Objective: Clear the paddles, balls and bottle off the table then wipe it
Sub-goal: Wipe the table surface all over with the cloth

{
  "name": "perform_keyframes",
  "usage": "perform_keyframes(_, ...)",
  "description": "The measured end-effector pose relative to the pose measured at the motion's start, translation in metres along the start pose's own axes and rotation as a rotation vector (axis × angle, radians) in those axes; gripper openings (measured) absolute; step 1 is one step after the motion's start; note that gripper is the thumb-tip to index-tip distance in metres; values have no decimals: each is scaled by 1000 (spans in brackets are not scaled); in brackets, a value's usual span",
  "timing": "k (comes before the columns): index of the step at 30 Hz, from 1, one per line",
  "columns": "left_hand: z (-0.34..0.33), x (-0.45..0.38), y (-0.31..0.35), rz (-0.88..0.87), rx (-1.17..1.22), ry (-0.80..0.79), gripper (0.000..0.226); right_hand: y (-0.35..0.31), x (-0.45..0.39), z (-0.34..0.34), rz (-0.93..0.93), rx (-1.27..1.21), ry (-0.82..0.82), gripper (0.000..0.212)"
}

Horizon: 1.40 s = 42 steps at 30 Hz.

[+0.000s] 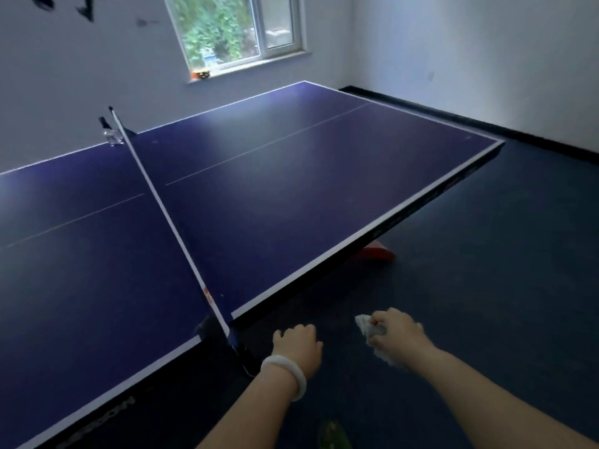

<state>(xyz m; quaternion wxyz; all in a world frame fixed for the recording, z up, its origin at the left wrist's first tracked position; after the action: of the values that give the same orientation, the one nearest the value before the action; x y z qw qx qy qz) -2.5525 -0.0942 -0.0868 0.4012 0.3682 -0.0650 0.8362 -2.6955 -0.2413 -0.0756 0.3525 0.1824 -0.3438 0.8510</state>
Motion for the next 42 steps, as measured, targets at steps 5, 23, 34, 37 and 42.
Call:
perform_keyframes(5, 35, -57, -13, 91, 86, 26, 37, -17, -76, 45, 68, 95, -50, 5)
perform_keyframes(23, 81, -123, -99, 610, 561, 61, 34, -179, -297, 61, 677, 561, -386, 32)
perform_keyframes(34, 77, -135, -70, 973, 852, 241, 39, -237, -361, 17, 1151, 764, -633, 54)
perform_keyframes(37, 80, -148, -70, 1005, 886, 293, 55, -231, -378, 20, 1161, 741, -564, 62)
perform_keyframes(42, 92, -182, -78, 930, 797, 404, 66, -218, -392, 19, 1297, 958, -587, 65)
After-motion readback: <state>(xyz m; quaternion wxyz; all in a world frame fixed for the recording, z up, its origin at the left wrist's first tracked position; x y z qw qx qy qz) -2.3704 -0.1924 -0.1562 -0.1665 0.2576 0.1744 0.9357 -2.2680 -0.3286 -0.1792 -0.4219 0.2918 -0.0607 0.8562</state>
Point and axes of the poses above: each hand's wrist, its own x-axis away from the middle knuckle, its own z-axis out of the back of the hand, y = z × x, the point moved 3 cm from there along -x, towards the middle knuckle, and after that the axes turned 13 degrees about -y, right-handed, at the moved point
